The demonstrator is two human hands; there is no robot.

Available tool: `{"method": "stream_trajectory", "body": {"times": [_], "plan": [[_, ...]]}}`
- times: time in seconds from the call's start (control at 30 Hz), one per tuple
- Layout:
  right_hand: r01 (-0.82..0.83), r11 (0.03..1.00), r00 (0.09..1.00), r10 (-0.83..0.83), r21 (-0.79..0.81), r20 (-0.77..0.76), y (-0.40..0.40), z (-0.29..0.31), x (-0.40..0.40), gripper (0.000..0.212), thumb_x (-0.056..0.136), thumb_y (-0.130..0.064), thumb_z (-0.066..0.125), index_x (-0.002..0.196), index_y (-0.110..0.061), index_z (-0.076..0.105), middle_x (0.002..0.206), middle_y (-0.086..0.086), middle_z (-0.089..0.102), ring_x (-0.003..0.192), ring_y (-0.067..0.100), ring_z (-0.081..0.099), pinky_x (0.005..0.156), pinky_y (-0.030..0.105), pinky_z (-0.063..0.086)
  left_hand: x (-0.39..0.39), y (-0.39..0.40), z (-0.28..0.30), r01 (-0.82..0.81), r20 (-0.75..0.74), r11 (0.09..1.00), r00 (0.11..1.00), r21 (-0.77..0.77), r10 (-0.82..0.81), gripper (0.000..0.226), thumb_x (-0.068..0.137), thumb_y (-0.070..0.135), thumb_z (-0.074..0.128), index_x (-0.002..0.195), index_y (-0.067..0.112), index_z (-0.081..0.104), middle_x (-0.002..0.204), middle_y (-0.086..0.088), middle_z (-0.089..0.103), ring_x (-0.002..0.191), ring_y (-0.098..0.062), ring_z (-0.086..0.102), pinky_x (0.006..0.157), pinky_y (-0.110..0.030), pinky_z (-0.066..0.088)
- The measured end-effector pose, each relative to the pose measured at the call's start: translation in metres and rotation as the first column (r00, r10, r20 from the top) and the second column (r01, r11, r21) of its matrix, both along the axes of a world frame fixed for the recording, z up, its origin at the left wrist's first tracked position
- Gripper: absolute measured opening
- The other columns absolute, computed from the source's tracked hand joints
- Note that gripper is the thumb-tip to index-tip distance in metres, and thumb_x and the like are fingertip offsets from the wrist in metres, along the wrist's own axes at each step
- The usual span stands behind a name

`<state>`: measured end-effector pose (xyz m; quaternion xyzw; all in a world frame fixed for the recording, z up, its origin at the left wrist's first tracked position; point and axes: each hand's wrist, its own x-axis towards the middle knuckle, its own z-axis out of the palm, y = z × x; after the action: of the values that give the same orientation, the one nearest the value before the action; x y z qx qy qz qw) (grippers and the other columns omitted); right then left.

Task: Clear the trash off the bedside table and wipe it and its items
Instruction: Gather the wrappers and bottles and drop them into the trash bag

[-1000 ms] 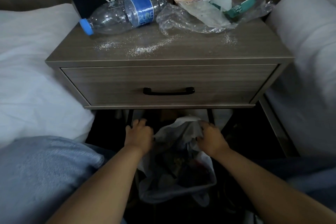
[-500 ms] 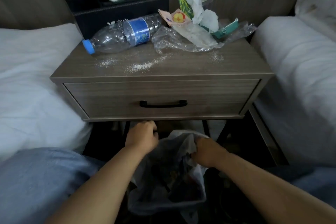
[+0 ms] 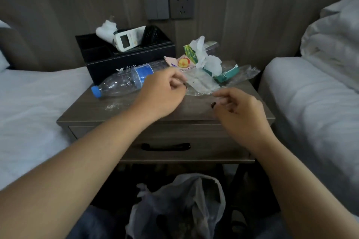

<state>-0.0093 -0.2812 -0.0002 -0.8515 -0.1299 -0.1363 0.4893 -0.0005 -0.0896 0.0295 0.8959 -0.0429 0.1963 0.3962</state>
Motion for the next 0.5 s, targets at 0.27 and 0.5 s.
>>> {"method": "stream_trajectory", "body": {"times": [0.27,0.5], "plan": [[0.238,0.959,0.966,-0.217,0.155,-0.141,-0.028,0.004,0.033,0.026,0.085,-0.014,0.055,0.103,-0.031,0.061,0.066,-0.009,0.068,0.064,-0.002,0.062,0.041,0.008,0.038,0.103,-0.072,0.013,0.140,-0.004,0.877,0.988,0.460,-0.156,0.044,0.074,0.040,0.073,0.112,0.019,0.063,0.115,0.001,0.063,0.109,-0.017,0.057,0.092,-0.034,0.048],[0.268,0.924,0.951,-0.207,0.272,-0.231,-0.043,0.006,0.055,0.020,0.081,-0.017,0.058,0.095,-0.031,0.059,0.083,-0.001,0.070,0.077,0.019,0.070,0.068,0.039,0.060,0.126,-0.091,0.002,0.054,0.015,0.870,0.997,0.490,-0.070,0.015,0.079,0.025,0.065,0.070,0.016,0.056,0.078,-0.004,0.059,0.084,-0.029,0.060,0.064,-0.034,0.042]]}}
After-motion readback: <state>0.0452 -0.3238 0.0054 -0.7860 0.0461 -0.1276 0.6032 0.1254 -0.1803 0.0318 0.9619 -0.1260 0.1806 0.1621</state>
